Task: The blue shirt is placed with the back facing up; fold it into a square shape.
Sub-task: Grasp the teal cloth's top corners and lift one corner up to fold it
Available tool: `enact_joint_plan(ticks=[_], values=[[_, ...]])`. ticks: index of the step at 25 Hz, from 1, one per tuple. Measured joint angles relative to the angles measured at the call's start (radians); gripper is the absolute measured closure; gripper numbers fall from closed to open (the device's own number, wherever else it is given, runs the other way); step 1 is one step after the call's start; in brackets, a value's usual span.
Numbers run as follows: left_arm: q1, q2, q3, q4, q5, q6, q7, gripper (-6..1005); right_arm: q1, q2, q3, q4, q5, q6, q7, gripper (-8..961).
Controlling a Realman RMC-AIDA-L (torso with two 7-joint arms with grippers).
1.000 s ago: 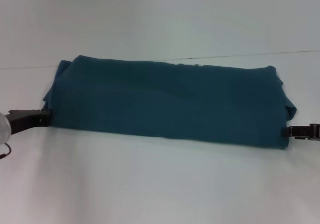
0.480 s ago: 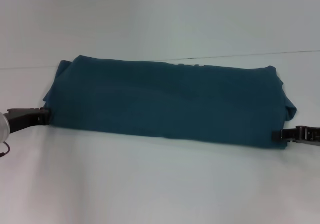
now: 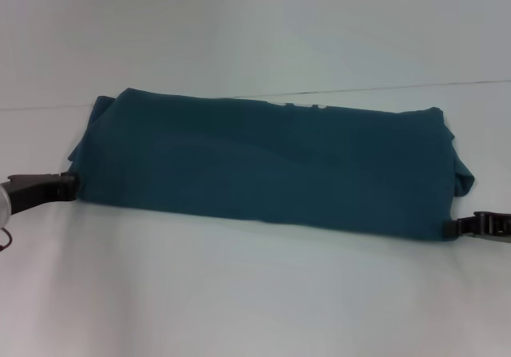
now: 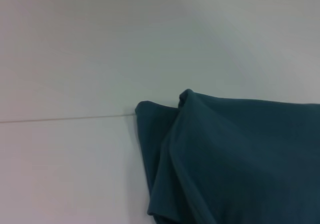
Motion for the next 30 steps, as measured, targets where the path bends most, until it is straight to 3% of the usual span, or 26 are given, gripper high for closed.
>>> enact_joint_plan(ticks=[1, 7, 16, 30], values=[[0.005, -0.001, 0.0, 0.007, 0.0, 0.003, -0.003, 999, -0.003, -0.002, 0.0, -0.001, 0.001, -0.006, 0.0, 913], [0.051, -0.011, 0.004, 0.069, 0.0, 0.047, -0.035, 998, -0.023, -0.011, 0.01, -0.014, 0.004, -0.045, -0.013, 944], [0.138, -0.048, 0.012, 0.185, 0.006, 0.126, -0.061, 998, -0.055, -0.016, 0.026, -0.036, 0.005, -0.09, -0.025, 915], [0.189, -0.057, 0.01, 0.228, 0.03, 0.172, -0.091, 998, -0.086, -0.016, 0.03, -0.048, 0.005, -0.131, -0.051, 871]])
